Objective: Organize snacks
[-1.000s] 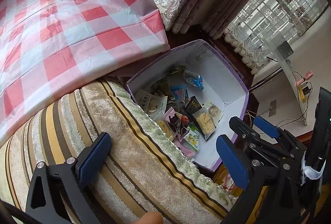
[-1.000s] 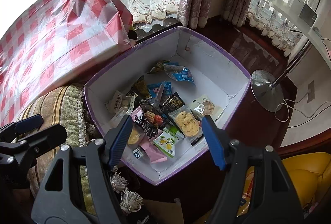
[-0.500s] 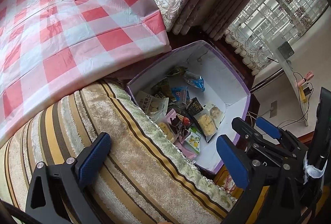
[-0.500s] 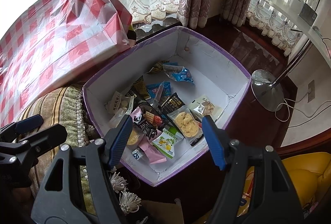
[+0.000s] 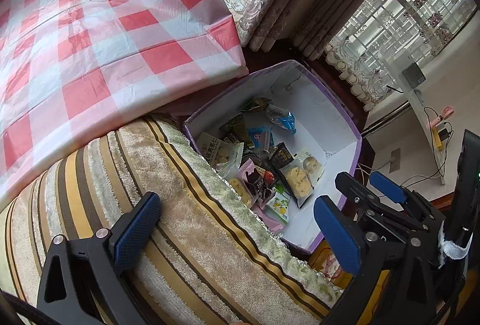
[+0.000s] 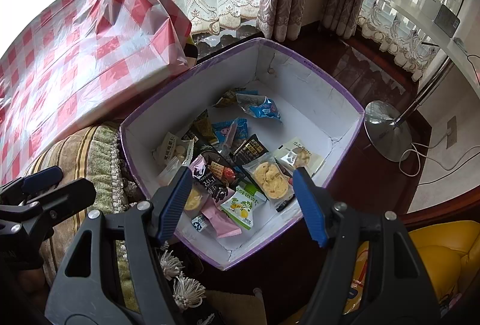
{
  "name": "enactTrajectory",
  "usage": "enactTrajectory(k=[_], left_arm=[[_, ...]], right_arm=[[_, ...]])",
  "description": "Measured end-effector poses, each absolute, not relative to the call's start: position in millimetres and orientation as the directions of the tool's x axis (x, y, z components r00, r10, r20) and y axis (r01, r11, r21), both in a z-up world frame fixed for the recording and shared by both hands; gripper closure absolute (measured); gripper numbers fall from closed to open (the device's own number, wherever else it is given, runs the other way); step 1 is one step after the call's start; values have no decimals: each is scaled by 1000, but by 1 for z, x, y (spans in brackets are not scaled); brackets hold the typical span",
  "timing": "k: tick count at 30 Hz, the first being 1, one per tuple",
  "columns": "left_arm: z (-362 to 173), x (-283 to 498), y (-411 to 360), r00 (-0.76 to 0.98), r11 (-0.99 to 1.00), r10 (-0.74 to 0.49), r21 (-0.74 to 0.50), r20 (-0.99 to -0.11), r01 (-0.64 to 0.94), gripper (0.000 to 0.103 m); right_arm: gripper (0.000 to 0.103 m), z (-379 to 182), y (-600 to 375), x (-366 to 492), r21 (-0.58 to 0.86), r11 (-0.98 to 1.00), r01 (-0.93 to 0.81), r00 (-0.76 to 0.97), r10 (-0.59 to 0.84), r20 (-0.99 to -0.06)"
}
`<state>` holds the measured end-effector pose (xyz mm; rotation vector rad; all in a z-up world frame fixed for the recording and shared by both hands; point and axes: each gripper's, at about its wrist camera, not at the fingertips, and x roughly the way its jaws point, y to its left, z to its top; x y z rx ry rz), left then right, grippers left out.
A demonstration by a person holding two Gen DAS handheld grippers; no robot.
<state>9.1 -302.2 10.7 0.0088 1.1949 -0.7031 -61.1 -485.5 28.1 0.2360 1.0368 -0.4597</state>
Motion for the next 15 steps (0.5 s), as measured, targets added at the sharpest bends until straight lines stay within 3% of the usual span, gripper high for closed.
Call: enactTrajectory(k=[15], left_arm=[[11, 9, -302, 183, 790, -494, -351, -850, 503, 0]], right_arm=[[31, 28, -485, -62, -26, 880, 475, 425, -255, -869]])
